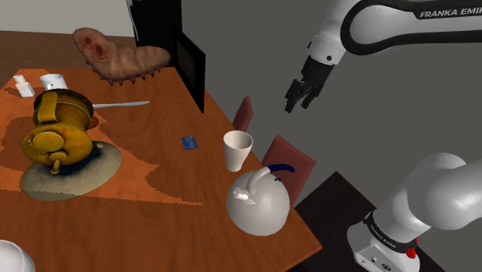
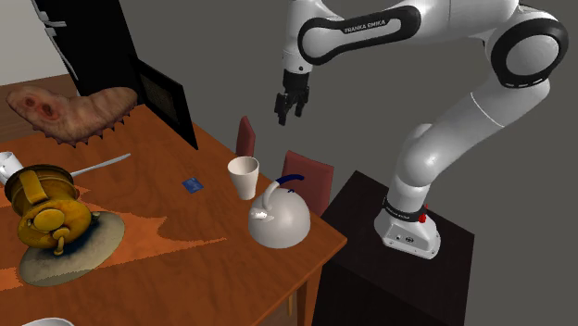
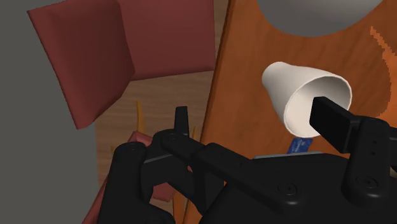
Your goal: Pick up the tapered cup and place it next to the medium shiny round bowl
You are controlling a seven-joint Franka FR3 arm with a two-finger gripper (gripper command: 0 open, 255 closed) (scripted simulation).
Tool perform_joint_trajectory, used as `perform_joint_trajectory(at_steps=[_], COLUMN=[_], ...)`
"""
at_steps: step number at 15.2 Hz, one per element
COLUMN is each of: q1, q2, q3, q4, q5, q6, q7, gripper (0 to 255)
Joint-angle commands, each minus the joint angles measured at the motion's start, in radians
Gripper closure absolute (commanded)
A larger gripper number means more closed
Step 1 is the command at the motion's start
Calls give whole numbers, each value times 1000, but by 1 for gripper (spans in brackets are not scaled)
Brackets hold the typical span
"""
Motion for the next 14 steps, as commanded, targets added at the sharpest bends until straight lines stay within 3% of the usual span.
perform_joint_trajectory(at_steps=[1,12,14], q1=[9,56,58], q2=[71,443,456], q3=[17,93,95], q4=[10,107,104], q5=[20,98,99], q6=[57,313,329], q7=[18,90,91], gripper=[0,0,0])
